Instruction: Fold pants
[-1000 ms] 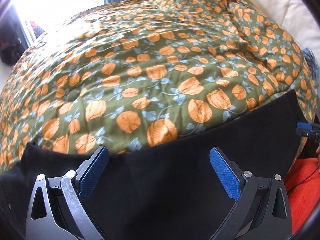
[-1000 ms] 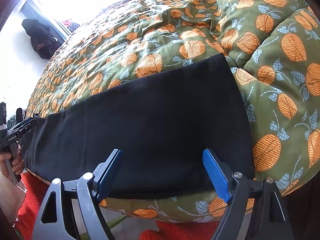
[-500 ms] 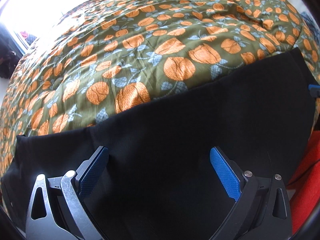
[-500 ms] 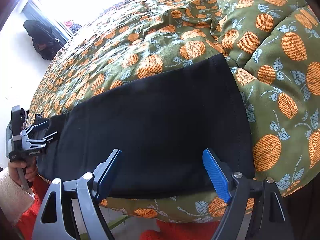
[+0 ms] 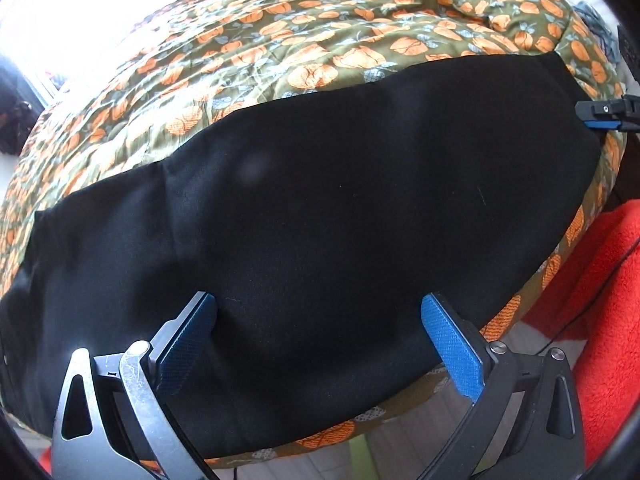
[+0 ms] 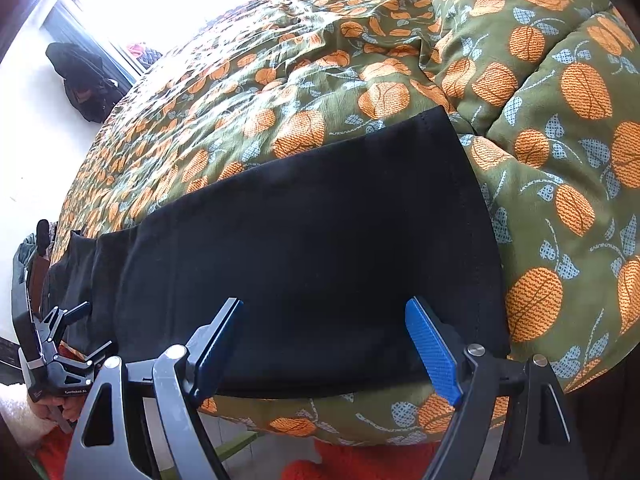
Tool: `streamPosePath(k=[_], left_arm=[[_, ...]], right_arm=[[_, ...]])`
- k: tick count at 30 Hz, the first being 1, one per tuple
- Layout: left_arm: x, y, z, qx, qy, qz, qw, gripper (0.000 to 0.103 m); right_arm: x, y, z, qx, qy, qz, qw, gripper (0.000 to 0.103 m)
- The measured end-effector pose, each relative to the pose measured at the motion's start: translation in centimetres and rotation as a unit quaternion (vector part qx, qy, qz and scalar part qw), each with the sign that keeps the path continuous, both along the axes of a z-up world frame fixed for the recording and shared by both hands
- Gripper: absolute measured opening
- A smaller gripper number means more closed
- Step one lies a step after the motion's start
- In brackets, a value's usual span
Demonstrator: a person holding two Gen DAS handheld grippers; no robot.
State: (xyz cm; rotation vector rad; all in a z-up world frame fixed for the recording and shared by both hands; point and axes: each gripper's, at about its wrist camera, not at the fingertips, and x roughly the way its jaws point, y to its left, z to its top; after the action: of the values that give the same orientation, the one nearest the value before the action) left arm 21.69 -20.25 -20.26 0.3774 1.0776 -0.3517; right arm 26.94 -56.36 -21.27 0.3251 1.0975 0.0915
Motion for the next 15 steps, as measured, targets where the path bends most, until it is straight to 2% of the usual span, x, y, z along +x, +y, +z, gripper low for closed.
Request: streamPosePath(k=[15], left_arm=[[-0.45, 0.12, -0.21, -0.003, 0.003, 0.013, 0.9999, 0.102]], right_arm=[[-0.12, -0.05, 0.02, 0.003, -0.001, -0.001, 1.000, 0.082]])
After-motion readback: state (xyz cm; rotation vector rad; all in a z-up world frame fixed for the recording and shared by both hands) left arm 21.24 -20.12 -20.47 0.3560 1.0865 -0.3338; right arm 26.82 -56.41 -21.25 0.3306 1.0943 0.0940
